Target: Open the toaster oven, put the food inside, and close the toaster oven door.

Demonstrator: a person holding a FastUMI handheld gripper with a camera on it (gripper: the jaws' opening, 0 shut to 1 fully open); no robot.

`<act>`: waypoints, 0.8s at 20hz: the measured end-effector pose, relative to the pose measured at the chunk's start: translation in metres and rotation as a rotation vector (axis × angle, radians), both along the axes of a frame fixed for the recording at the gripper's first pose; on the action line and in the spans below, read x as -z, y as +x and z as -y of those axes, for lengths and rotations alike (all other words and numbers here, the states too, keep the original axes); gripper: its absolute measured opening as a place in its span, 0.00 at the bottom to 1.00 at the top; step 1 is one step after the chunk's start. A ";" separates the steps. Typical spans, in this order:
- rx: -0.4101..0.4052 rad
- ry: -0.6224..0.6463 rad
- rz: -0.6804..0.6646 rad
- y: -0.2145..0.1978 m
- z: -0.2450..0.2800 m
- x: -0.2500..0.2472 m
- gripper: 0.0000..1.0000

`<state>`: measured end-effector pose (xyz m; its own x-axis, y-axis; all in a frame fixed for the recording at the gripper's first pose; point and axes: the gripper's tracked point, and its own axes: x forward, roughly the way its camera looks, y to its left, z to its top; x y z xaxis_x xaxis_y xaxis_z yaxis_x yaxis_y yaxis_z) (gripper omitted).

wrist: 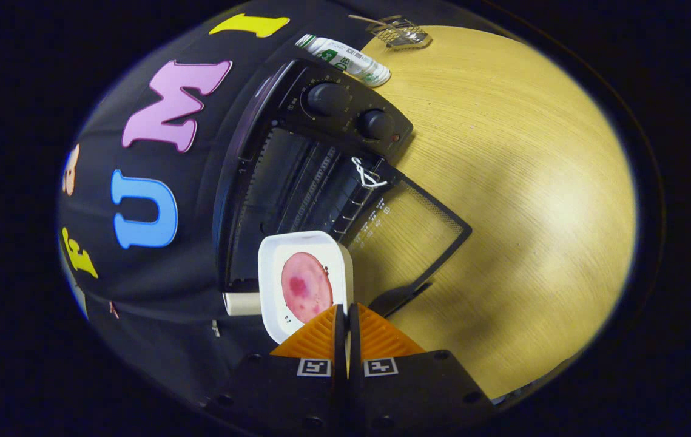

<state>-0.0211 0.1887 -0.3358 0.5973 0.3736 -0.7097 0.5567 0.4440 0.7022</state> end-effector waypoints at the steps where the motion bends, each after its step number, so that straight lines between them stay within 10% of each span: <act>1: 0.052 0.002 -0.004 0.009 -0.003 0.001 0.05; 7: 0.345 -0.013 -0.030 0.061 -0.005 0.013 0.05; 16: 0.532 0.022 -0.081 0.097 -0.005 0.038 0.05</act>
<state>0.0762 0.1933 -0.3740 0.6516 0.0496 -0.7569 0.7536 0.0714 0.6534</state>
